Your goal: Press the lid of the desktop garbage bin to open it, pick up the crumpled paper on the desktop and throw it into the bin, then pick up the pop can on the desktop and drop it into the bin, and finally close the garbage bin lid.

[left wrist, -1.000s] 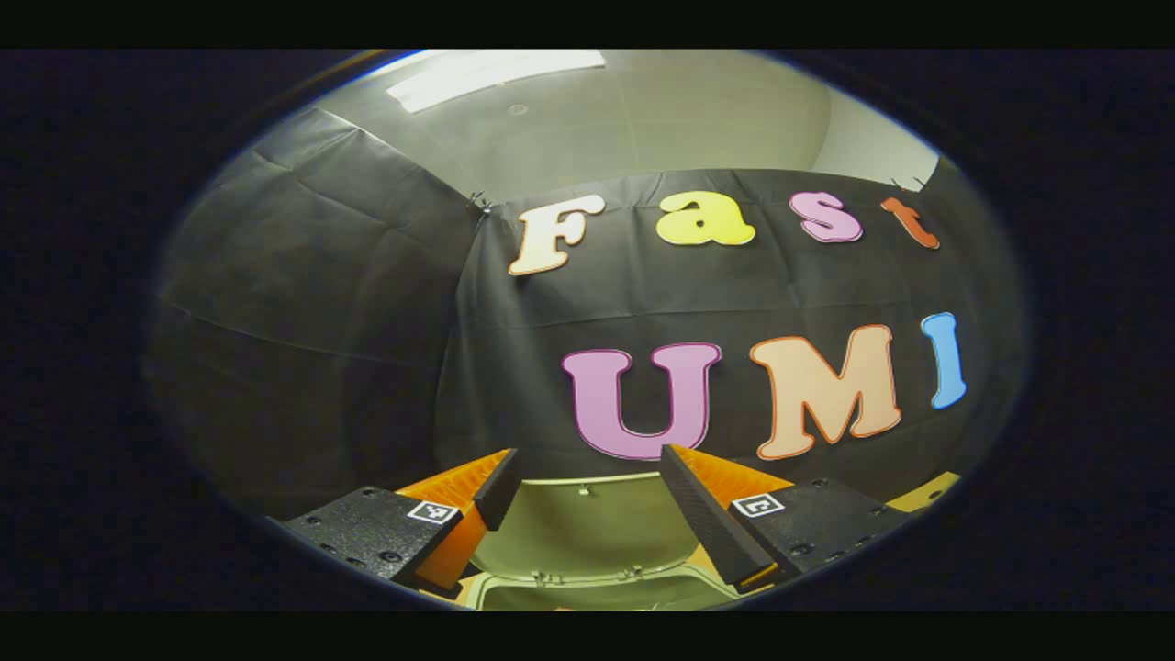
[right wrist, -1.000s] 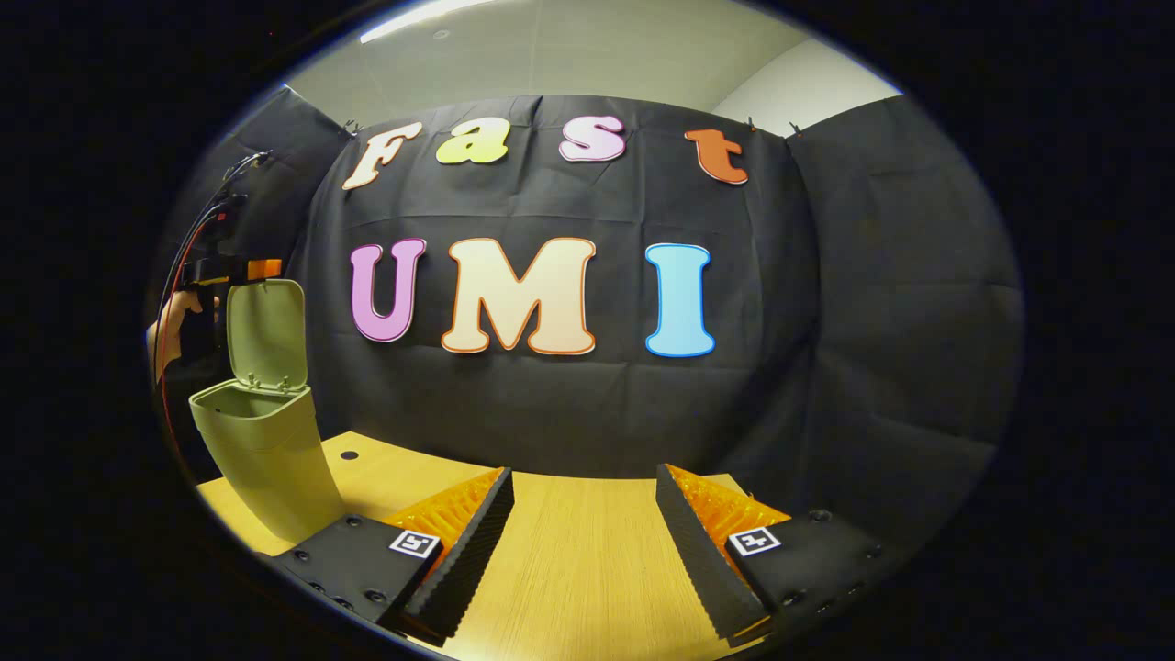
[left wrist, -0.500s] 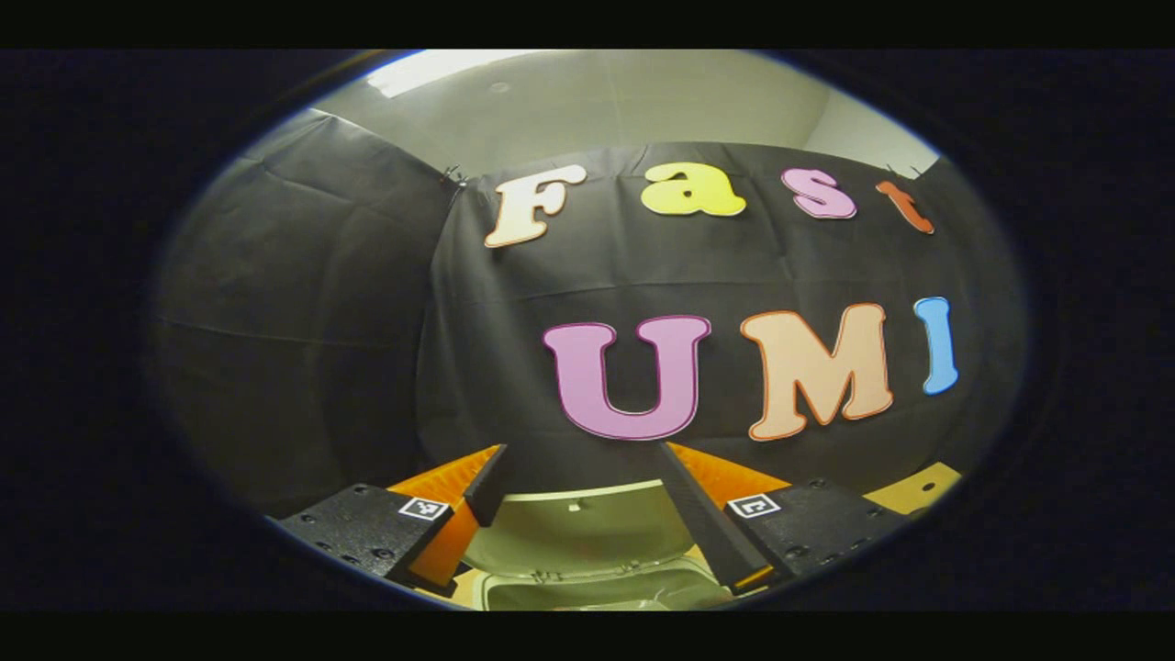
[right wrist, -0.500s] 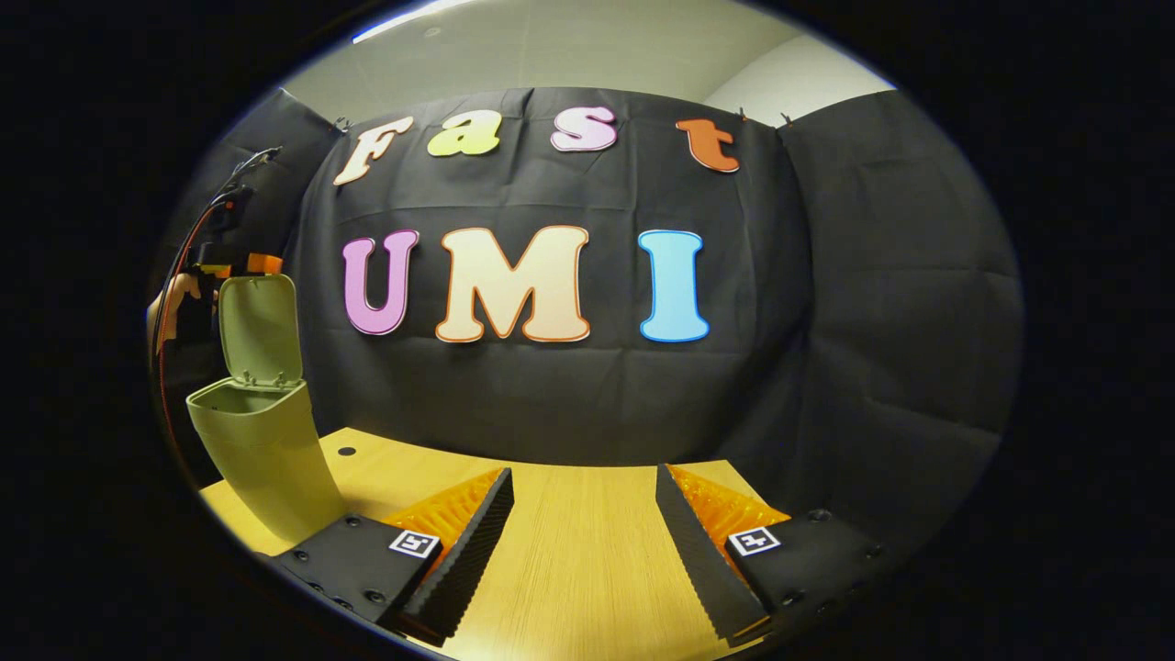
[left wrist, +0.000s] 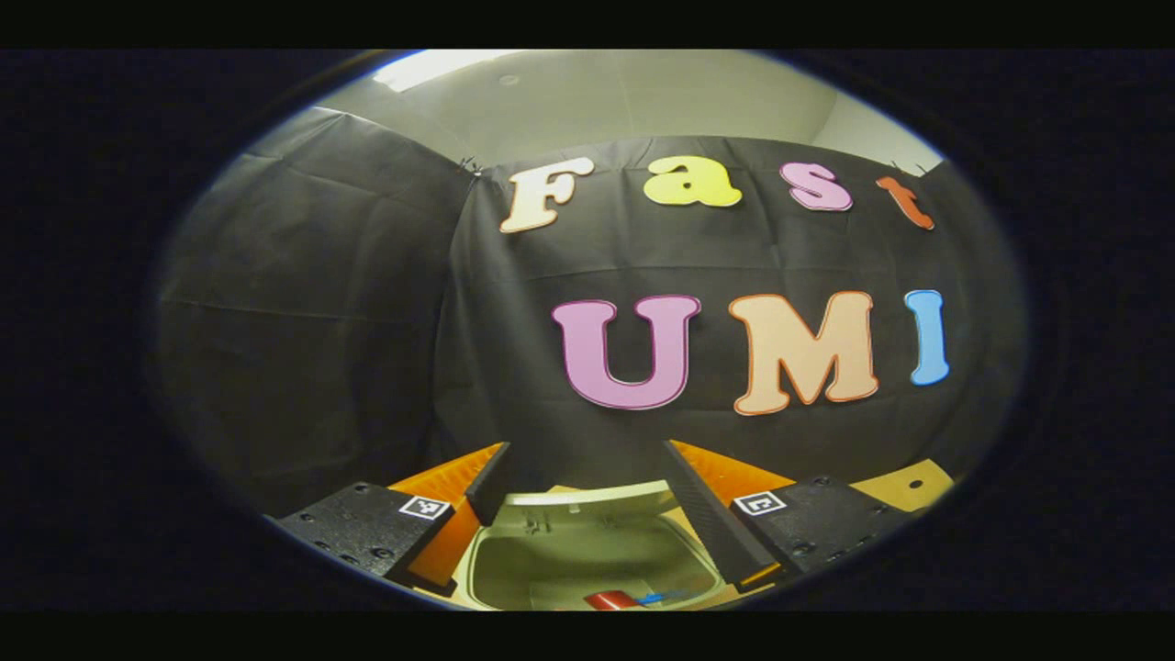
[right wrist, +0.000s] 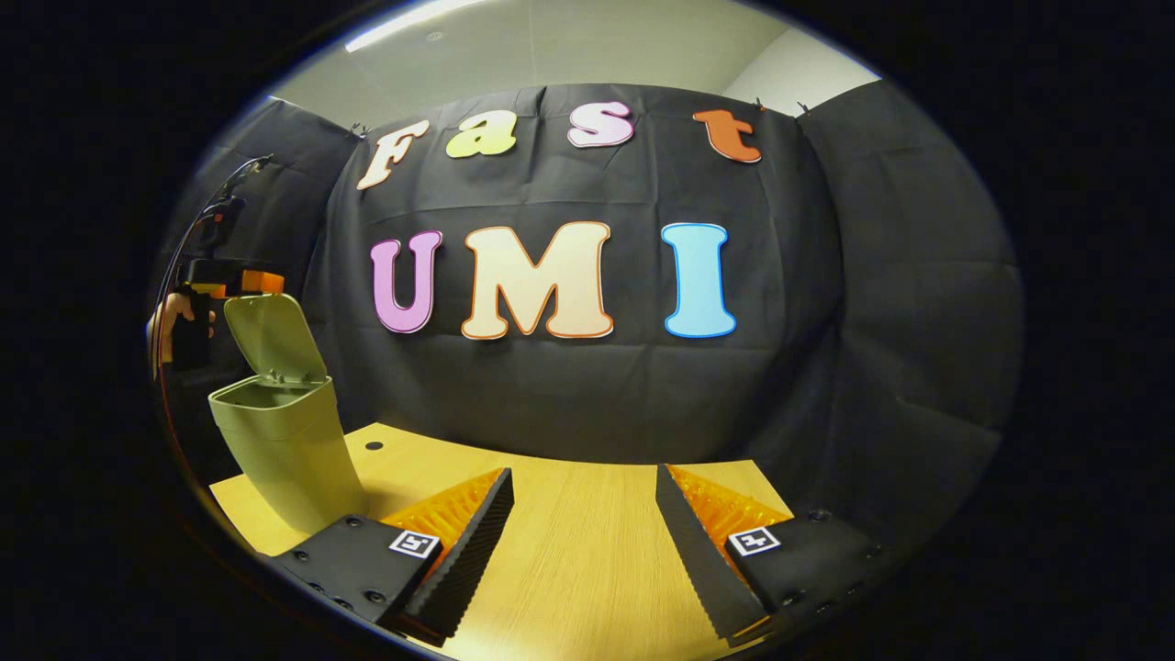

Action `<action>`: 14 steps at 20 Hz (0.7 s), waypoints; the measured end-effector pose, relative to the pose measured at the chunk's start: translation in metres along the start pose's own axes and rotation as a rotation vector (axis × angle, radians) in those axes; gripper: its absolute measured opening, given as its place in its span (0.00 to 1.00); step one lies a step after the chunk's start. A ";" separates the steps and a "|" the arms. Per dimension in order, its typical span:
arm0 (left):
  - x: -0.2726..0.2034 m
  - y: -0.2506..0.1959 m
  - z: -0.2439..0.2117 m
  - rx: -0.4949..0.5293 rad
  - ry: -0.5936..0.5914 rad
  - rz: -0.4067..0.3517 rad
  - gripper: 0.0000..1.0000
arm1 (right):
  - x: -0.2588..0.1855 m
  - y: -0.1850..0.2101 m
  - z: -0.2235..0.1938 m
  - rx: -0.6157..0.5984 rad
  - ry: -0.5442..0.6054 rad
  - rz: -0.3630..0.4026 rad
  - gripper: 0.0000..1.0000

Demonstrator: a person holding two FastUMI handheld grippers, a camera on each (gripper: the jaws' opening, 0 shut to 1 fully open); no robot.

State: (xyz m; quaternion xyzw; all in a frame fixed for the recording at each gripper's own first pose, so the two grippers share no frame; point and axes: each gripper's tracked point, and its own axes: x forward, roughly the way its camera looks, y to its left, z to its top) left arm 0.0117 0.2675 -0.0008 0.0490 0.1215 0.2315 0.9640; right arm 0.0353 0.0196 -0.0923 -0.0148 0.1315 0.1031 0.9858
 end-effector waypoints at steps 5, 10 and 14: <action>-0.023 -0.007 -0.051 -0.020 0.105 0.013 0.99 | 0.005 0.002 -0.003 0.011 0.025 0.058 0.98; -0.032 -0.012 -0.093 -0.033 0.184 0.022 0.99 | 0.006 0.010 -0.011 -0.033 0.051 0.101 0.98; -0.036 -0.014 -0.124 -0.051 0.251 0.031 0.97 | 0.008 0.014 -0.014 -0.045 0.064 0.122 0.98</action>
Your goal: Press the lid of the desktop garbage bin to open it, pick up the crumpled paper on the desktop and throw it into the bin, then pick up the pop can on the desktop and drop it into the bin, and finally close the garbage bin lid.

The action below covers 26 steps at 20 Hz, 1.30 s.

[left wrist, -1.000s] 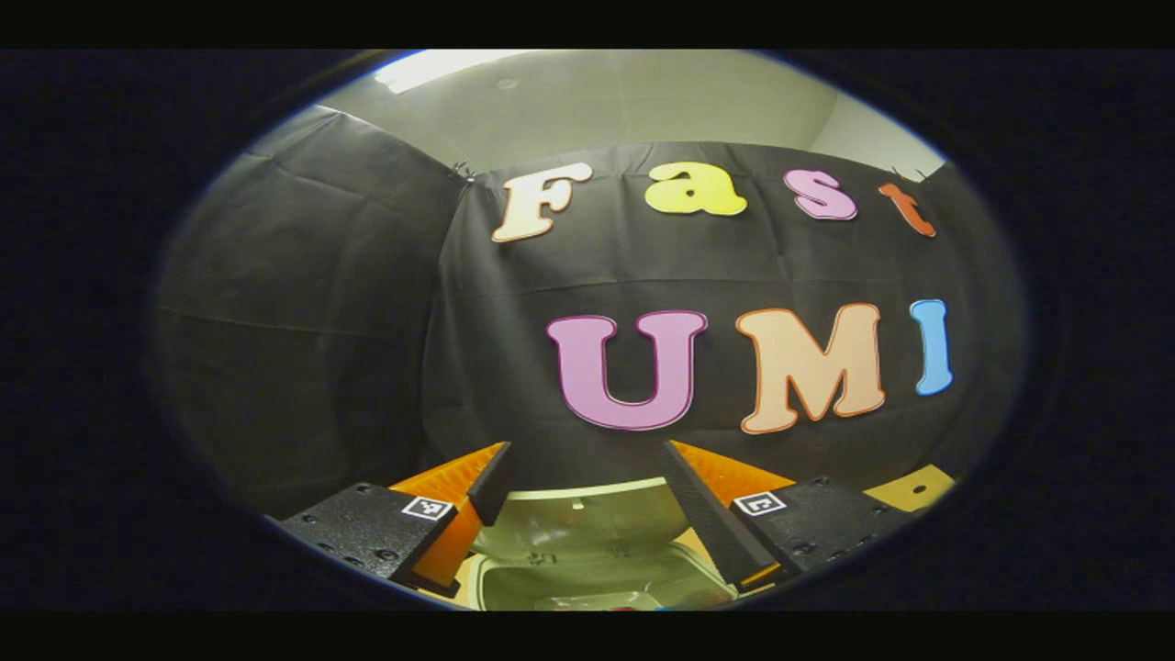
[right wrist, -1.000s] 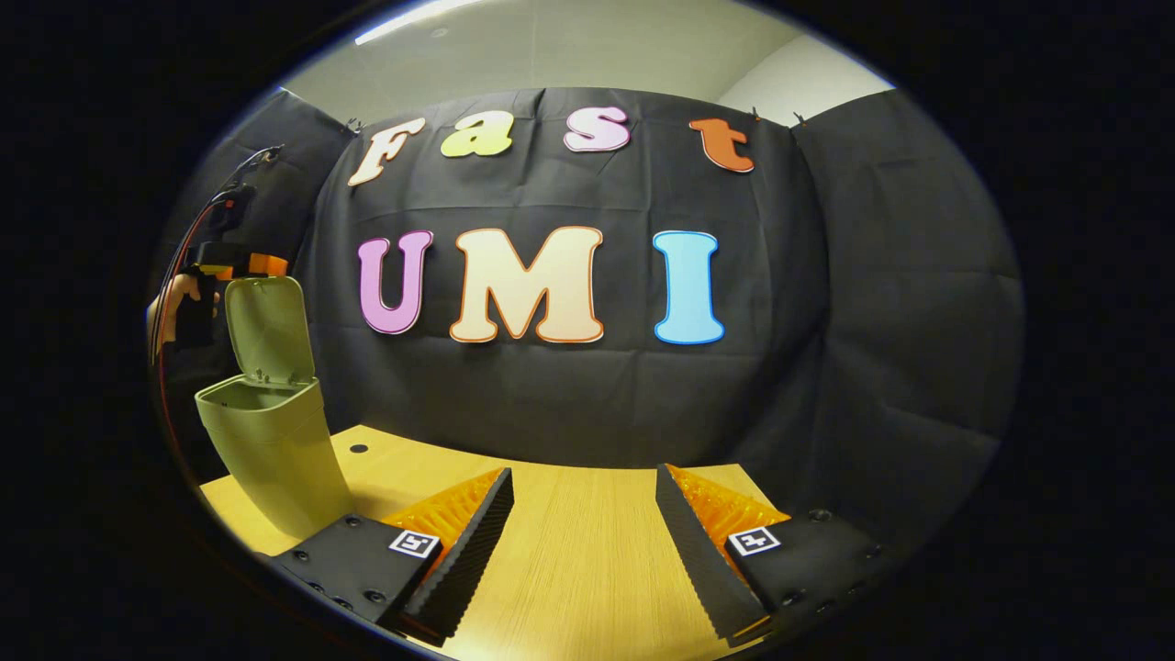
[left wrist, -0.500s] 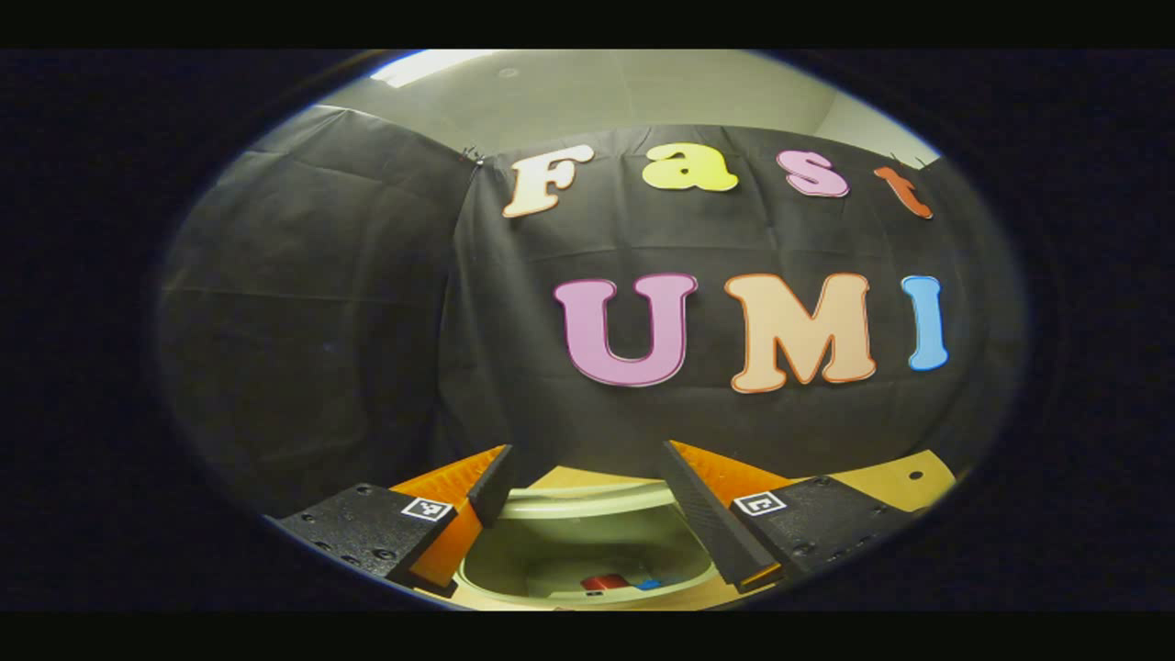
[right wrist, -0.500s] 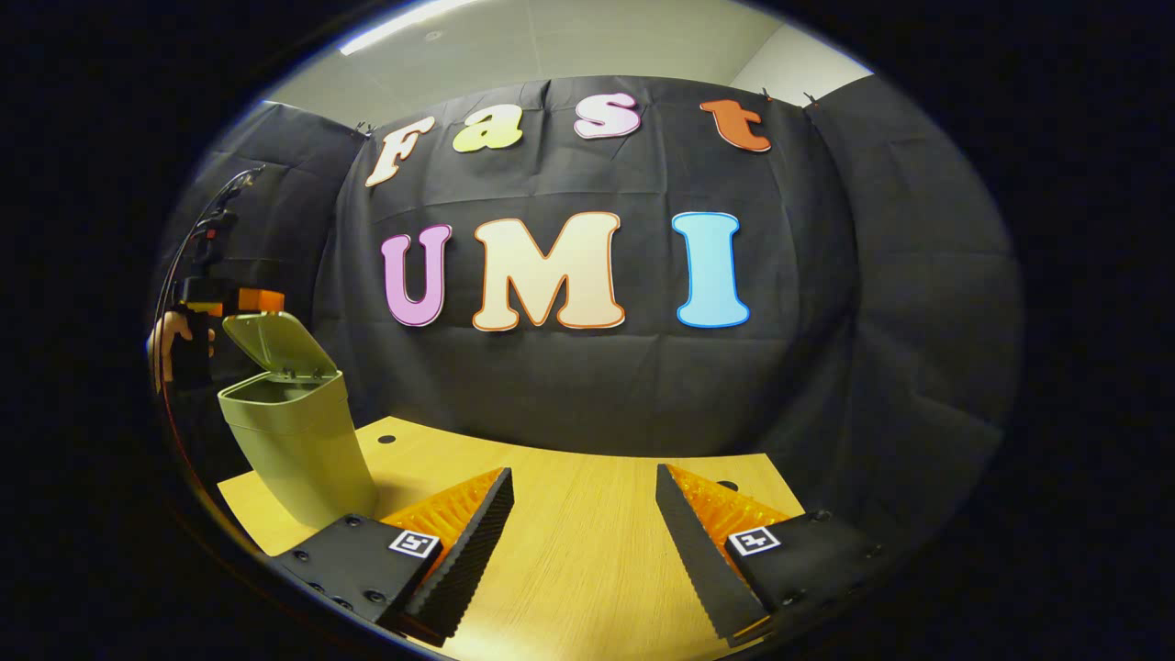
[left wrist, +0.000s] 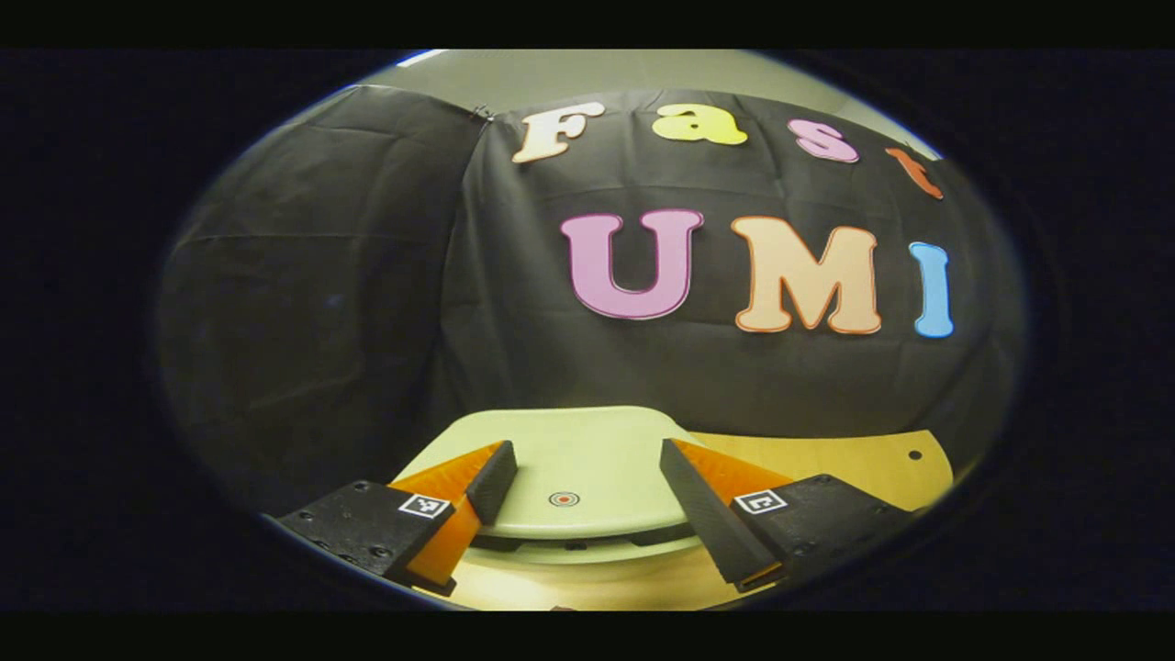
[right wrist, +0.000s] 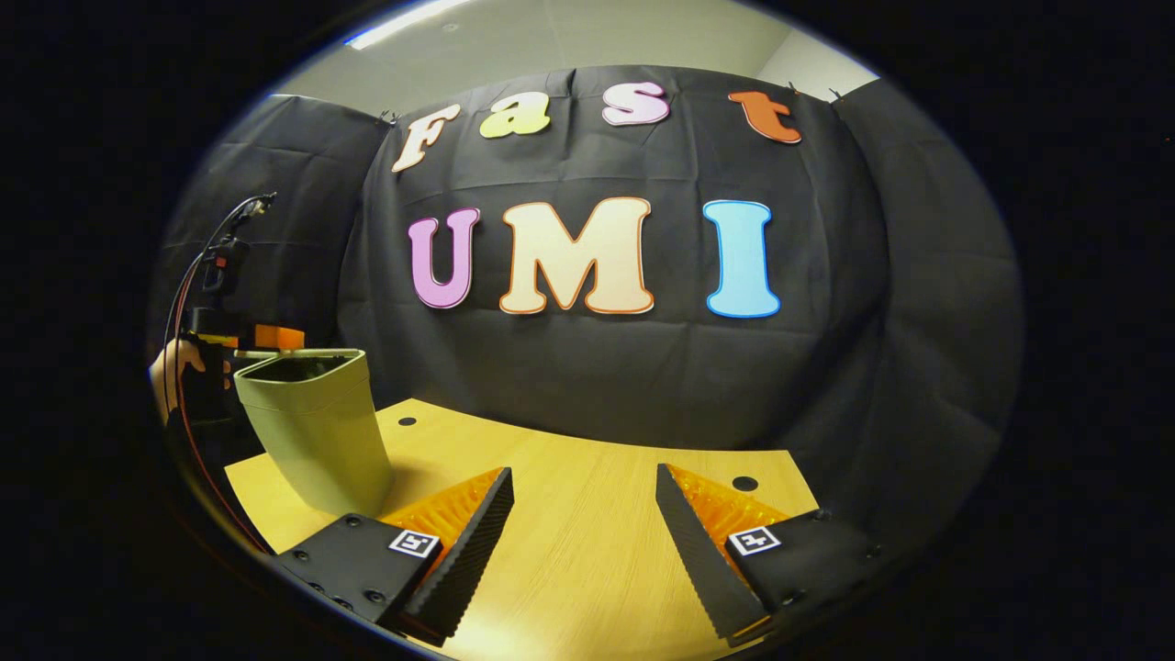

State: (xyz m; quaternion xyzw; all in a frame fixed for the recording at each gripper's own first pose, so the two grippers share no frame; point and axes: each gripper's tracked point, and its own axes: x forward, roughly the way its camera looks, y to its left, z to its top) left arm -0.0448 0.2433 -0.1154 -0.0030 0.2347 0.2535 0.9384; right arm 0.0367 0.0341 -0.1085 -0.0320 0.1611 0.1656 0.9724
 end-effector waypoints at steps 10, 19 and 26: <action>0.001 -0.001 -0.025 0.004 0.025 -0.029 0.98 | 0.016 0.015 -0.009 0.049 0.028 0.041 0.98; -0.009 -0.030 -0.003 0.007 -0.133 -0.110 0.94 | 0.008 0.014 0.037 0.076 -0.089 0.014 0.98; -0.048 -0.119 0.043 0.055 -0.402 -0.281 0.94 | -0.035 -0.011 0.069 0.060 -0.213 -0.102 0.98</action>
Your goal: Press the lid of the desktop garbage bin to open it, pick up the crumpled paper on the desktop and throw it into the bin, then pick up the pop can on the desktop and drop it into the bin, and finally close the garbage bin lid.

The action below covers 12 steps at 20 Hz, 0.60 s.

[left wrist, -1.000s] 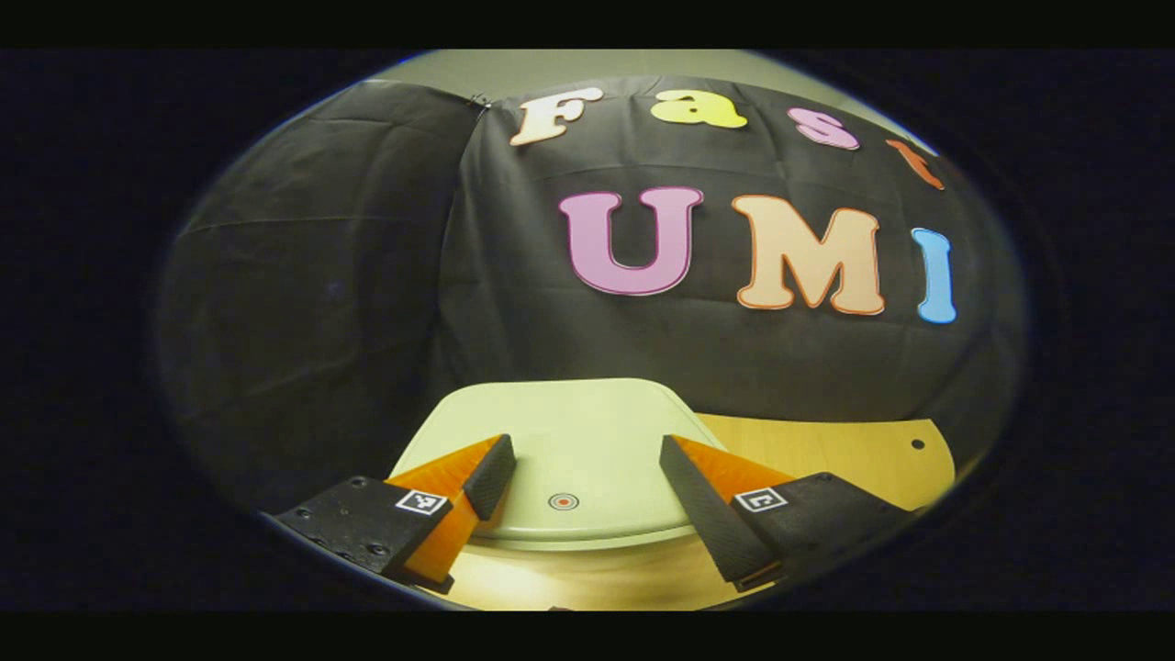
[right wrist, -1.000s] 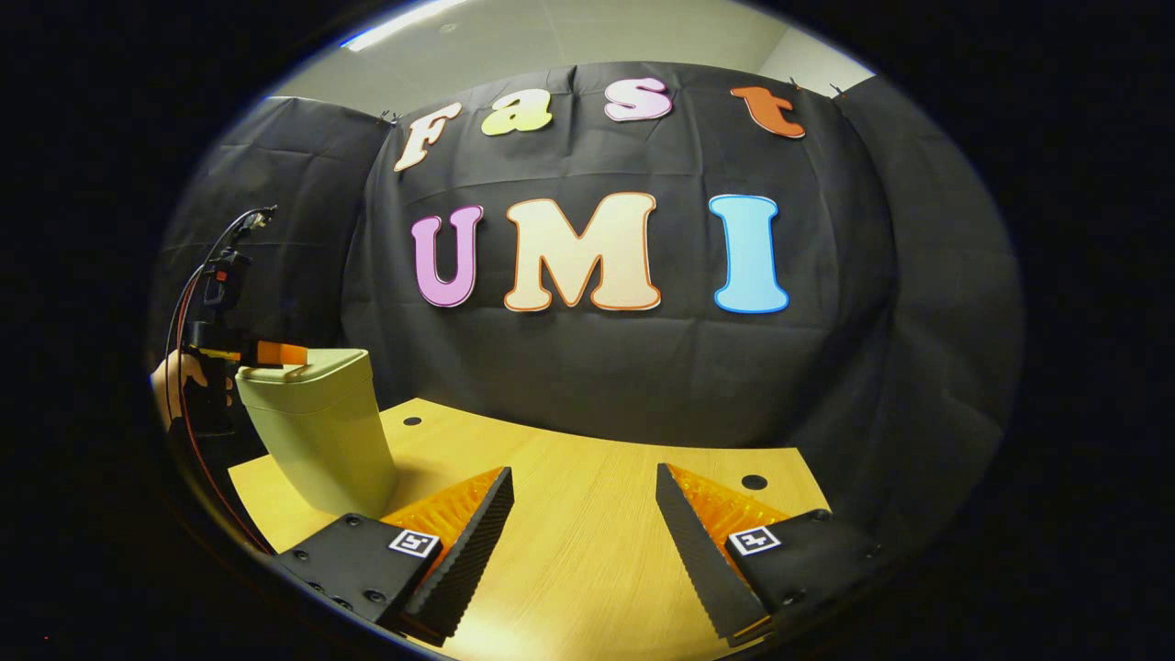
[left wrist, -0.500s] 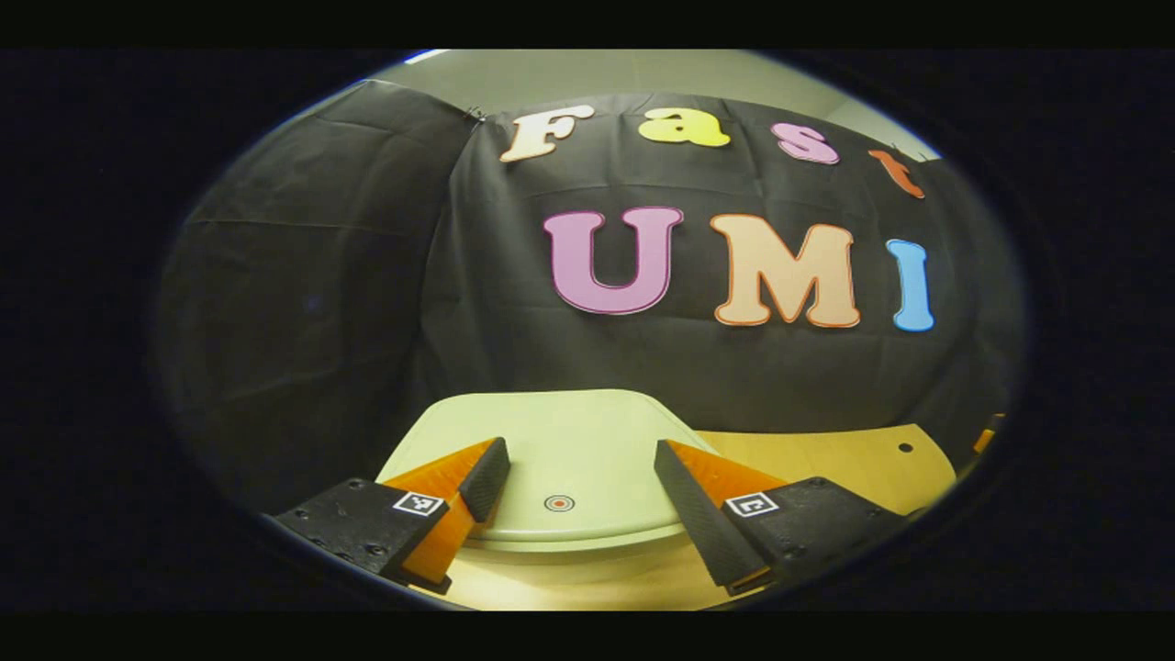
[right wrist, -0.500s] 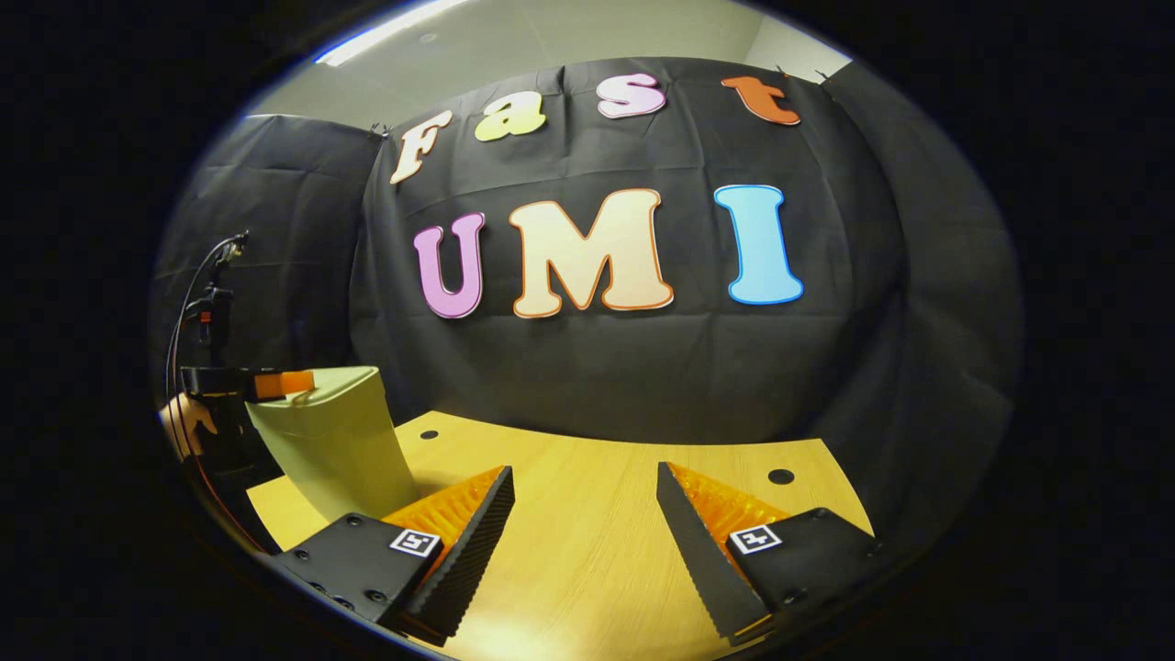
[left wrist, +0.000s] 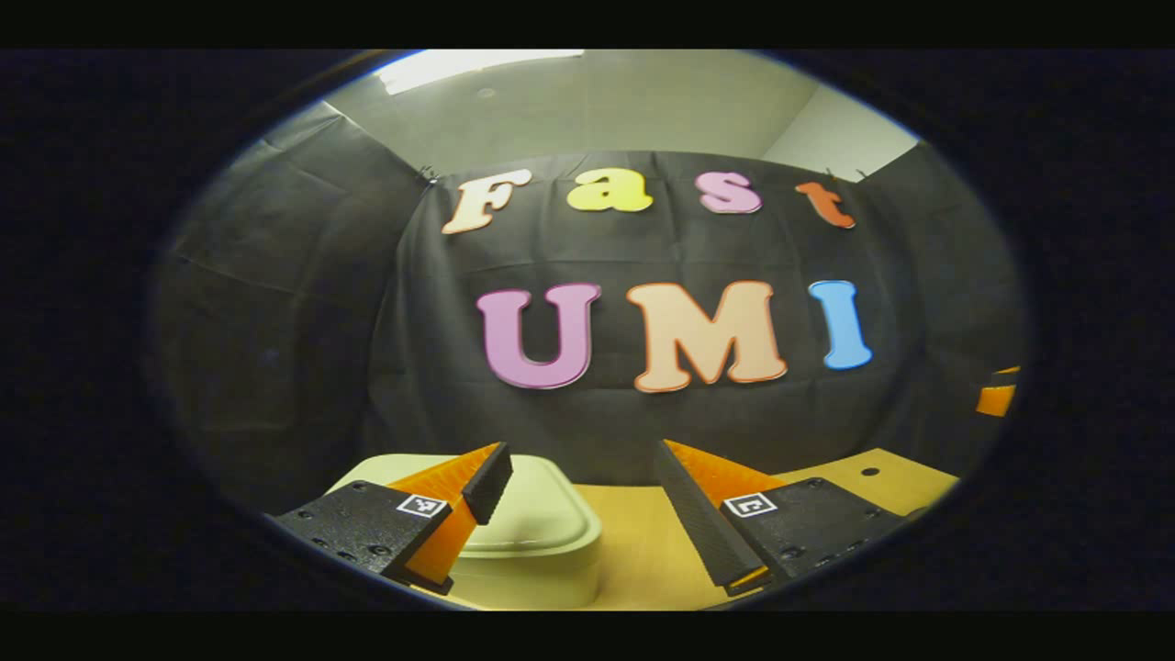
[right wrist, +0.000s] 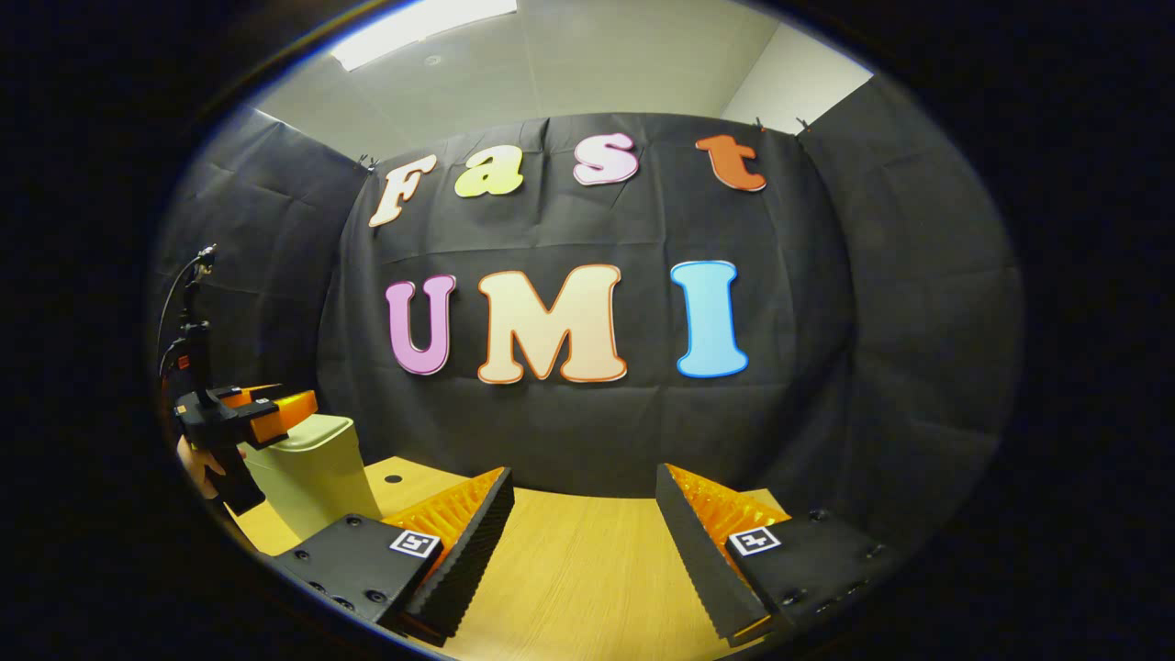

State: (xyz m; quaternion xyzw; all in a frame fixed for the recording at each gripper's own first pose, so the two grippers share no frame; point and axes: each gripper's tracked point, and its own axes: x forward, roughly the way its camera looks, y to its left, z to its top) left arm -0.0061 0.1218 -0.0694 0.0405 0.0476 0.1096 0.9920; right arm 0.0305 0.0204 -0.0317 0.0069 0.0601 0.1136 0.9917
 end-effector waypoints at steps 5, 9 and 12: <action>-0.014 -0.049 0.003 -0.042 -0.041 -0.105 0.92 | -0.026 -0.010 0.012 0.022 -0.096 -0.055 0.98; -0.018 -0.081 0.005 -0.037 -0.054 -0.185 0.92 | -0.039 -0.011 0.010 0.017 -0.104 -0.096 0.98; -0.017 -0.096 0.010 -0.030 -0.050 -0.232 0.91 | -0.040 -0.012 0.018 0.029 -0.122 -0.116 0.98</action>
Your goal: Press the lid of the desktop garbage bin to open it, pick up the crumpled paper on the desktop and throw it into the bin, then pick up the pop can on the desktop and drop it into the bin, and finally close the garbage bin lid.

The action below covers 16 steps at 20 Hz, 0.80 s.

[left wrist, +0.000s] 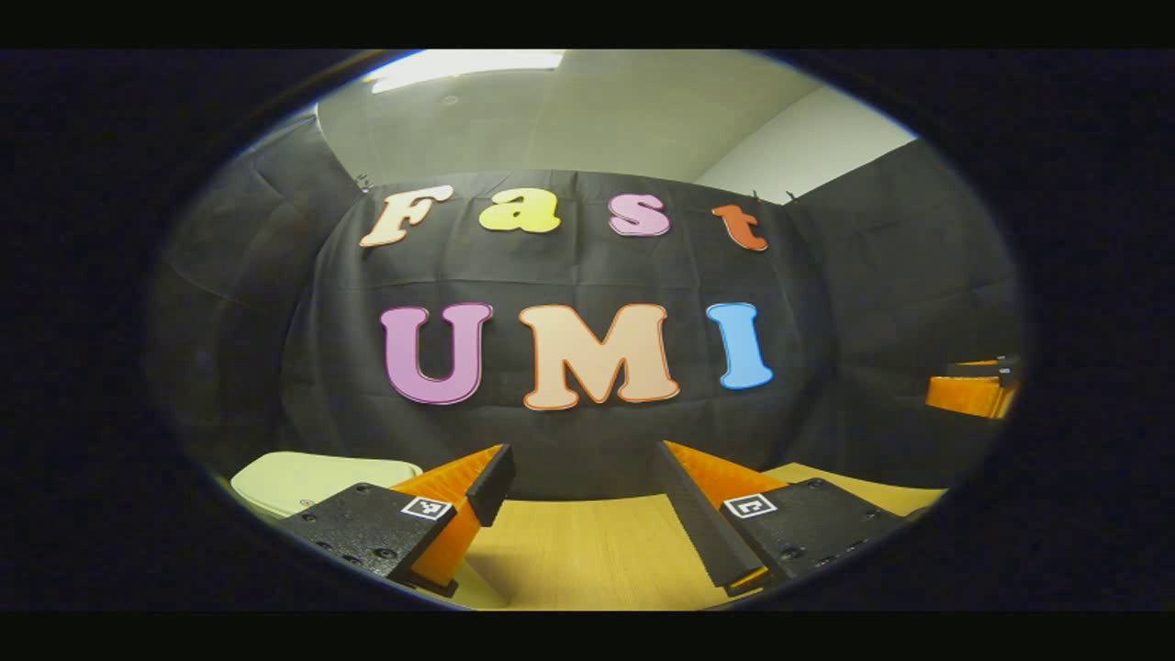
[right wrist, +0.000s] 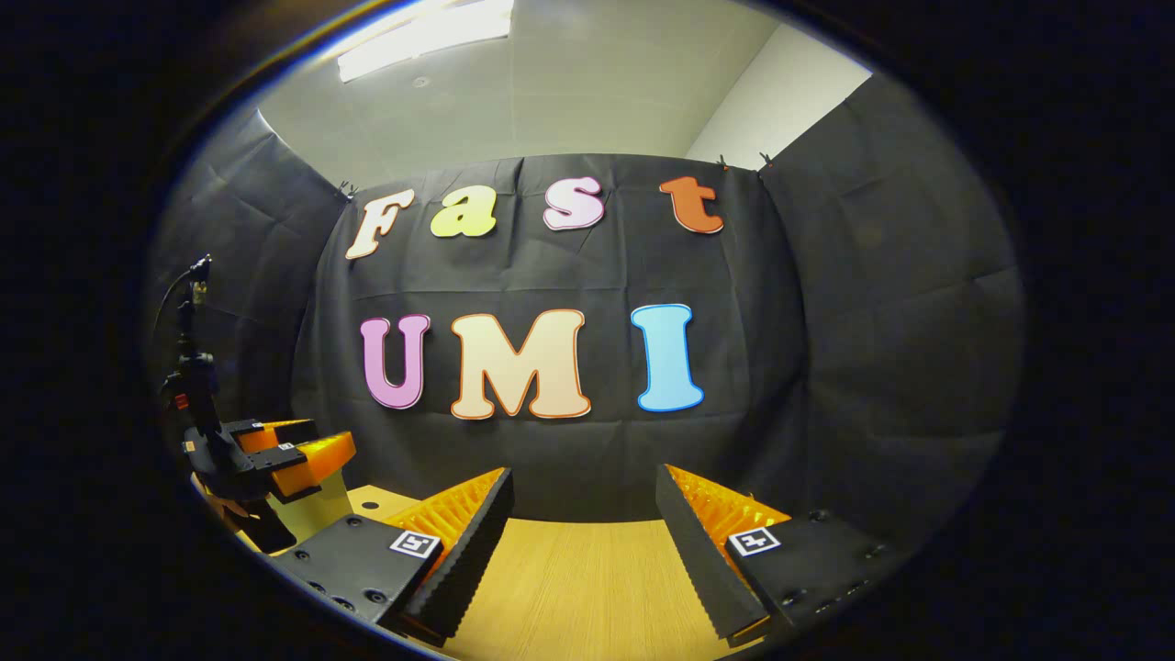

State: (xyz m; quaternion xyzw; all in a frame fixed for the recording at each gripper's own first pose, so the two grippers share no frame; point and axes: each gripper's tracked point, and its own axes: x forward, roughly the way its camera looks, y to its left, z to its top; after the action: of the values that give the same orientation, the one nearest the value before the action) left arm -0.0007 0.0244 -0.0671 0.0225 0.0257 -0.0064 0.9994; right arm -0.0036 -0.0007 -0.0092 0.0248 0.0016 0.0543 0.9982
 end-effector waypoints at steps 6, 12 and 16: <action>0.006 -0.017 0.008 0.033 -0.001 -0.069 0.91 | -0.003 -0.005 0.018 0.001 -0.059 -0.029 0.98; 0.006 -0.035 0.024 0.042 -0.038 -0.128 0.92 | -0.007 -0.011 0.021 0.001 -0.063 -0.066 0.98; 0.003 -0.042 0.024 0.021 -0.040 -0.156 0.91 | -0.009 -0.007 0.025 -0.004 -0.071 -0.071 0.98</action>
State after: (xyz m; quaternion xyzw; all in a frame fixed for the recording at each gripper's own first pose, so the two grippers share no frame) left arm 0.0029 -0.0185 -0.0448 0.0308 0.0074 -0.0852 0.9959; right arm -0.0118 -0.0097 0.0153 0.0244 -0.0329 0.0181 0.9990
